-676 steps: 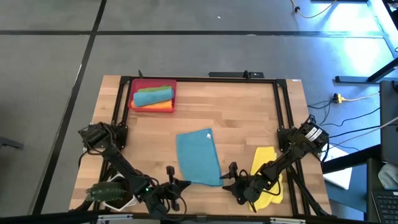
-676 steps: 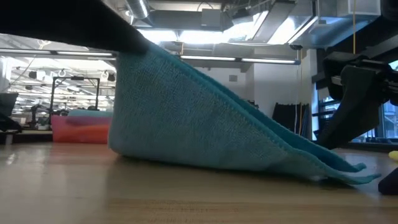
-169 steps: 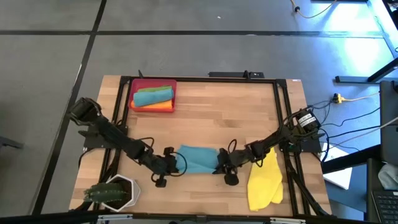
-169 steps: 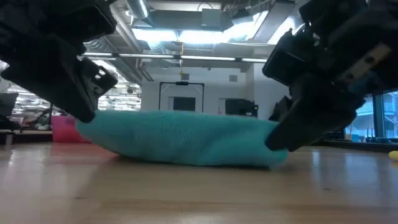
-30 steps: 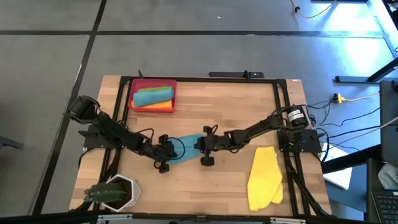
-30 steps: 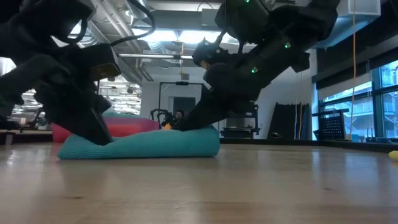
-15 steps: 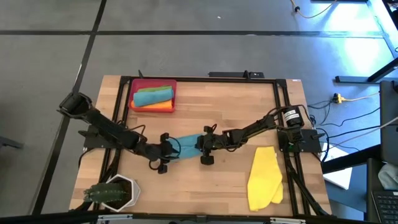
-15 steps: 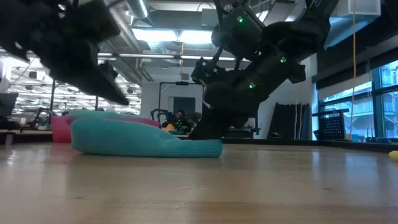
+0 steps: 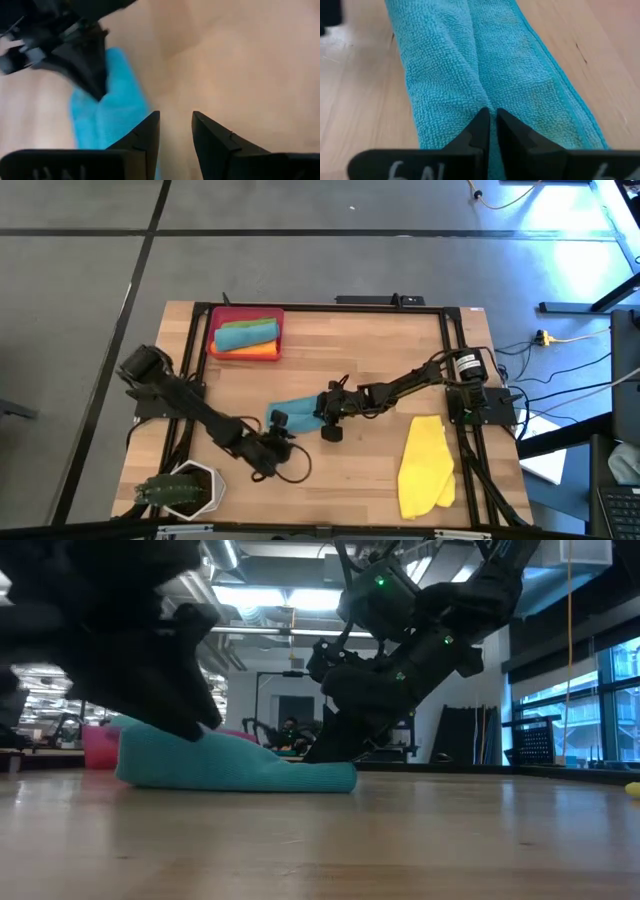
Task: Roll microfiber towels into tight, uniform cylinder then place into a basket
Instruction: Roll the blue microfiber towel
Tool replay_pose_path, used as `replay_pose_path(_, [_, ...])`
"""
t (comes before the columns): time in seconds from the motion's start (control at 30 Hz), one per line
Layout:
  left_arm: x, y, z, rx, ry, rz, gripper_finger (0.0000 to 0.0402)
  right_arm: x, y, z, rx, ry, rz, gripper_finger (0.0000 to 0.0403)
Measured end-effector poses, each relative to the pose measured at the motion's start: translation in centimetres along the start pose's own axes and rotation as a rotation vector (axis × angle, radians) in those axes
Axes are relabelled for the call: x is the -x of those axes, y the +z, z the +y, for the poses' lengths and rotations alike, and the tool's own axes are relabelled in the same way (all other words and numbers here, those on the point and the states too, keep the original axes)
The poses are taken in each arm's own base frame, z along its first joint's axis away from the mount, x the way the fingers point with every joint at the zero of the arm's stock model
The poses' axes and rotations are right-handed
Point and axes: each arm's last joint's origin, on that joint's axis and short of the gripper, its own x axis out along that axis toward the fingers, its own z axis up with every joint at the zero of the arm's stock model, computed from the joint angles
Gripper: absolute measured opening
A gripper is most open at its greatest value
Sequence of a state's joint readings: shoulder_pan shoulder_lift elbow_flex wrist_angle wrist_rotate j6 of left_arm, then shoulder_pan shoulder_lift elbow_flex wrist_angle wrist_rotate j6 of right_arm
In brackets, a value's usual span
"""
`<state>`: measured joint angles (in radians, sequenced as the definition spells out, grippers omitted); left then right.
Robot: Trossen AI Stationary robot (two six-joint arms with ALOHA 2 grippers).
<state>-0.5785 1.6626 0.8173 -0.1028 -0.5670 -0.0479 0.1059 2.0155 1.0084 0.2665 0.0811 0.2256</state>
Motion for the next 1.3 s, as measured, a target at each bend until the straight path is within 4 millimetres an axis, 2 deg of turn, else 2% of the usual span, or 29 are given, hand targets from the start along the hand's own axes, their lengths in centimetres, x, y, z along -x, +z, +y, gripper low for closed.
replay_pose_path(0.13, [-0.9, 1.0, -0.2, -0.08, 0.091, 0.121, 0.0111, 0.0, 0.0, -0.1, -0.015, 0.014, 0.005, 0.0038])
replay_pose_path(0.3, [-1.9, 1.9, 0.0, -0.102, 0.124, 0.207, 0.0141, -0.1, 0.0, -0.7, -0.08, 0.018, 0.023, 0.0038])
replay_pose_path(0.57, [-3.5, 0.6, 0.1, -0.148, 0.146, 0.313, 0.0193, -0.1, 0.0, -0.9, -0.106, 0.022, 0.028, 0.0038])
replay_pose_path(0.73, [-3.8, 0.2, 0.4, -0.179, 0.222, 0.339, 0.0209, -0.1, 0.1, -1.5, -0.145, 0.047, 0.037, 0.0038])
replay_pose_path(1.13, [-4.6, 0.0, 2.0, -0.143, 0.232, 0.377, 0.0203, -0.1, 0.2, -1.9, -0.175, 0.079, 0.049, 0.0038])
replay_pose_path(1.3, [-4.7, -0.1, 2.0, -0.123, 0.168, 0.39, 0.0158, -0.1, 0.2, -1.9, -0.135, 0.081, 0.048, 0.0038])
